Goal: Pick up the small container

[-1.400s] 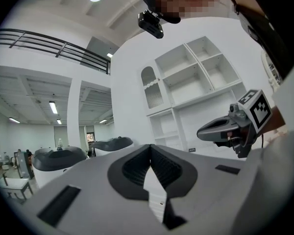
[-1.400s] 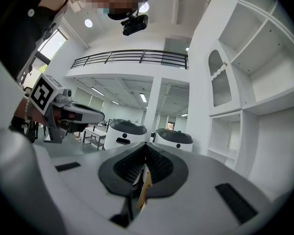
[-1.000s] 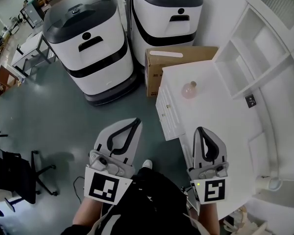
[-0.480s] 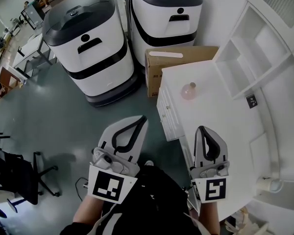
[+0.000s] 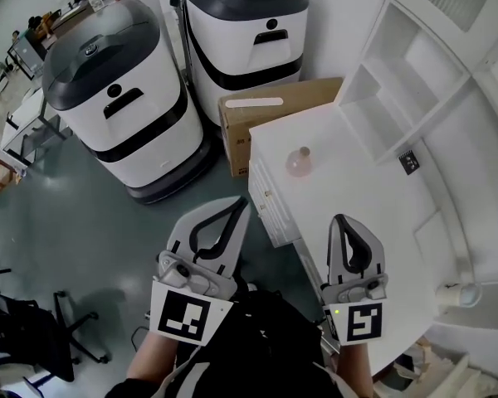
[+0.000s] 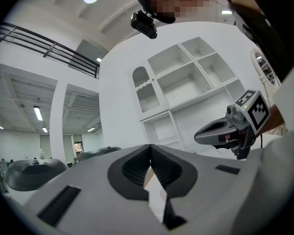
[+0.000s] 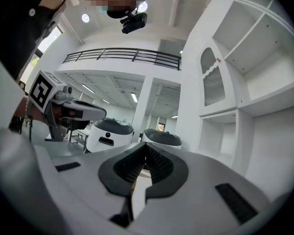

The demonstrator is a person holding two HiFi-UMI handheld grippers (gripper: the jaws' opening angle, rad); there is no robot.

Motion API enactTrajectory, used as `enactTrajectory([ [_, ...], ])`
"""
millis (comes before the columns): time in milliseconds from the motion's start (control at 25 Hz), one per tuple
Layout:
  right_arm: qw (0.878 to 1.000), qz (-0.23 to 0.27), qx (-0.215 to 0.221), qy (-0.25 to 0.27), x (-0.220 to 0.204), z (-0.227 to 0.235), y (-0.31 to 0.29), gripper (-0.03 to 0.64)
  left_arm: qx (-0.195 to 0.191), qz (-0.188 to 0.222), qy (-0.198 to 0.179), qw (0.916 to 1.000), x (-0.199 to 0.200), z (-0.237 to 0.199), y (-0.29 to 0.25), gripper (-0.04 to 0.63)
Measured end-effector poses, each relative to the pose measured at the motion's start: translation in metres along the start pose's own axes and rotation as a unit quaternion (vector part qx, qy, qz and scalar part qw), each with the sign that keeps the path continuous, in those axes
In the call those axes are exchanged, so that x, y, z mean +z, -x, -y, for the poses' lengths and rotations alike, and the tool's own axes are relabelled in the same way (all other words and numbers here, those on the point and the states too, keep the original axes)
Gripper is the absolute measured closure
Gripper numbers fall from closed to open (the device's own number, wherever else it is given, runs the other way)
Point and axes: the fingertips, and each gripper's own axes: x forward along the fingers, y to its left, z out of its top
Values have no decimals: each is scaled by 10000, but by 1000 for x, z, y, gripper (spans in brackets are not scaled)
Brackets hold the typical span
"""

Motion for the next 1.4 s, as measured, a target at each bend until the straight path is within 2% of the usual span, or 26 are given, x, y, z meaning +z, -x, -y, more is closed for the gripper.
enactTrajectory([
  [320,9981,-144,-582,110,2,32,-35,615,-486,286,50,9984,-6,-30,-55,594],
  [720,9912,-490,-1228,-47,-4,49,-104,615,-1272,319,100,9913,-27,-82,-125,594],
  [1040,9806,-724,-1819,-67,-8,61,-157,615,-1983,508,29,9788,-42,-111,-171,594],
  [1400,9647,-1038,-2419,-76,-20,67,-186,615,-2664,648,175,9615,-63,-129,-209,594],
])
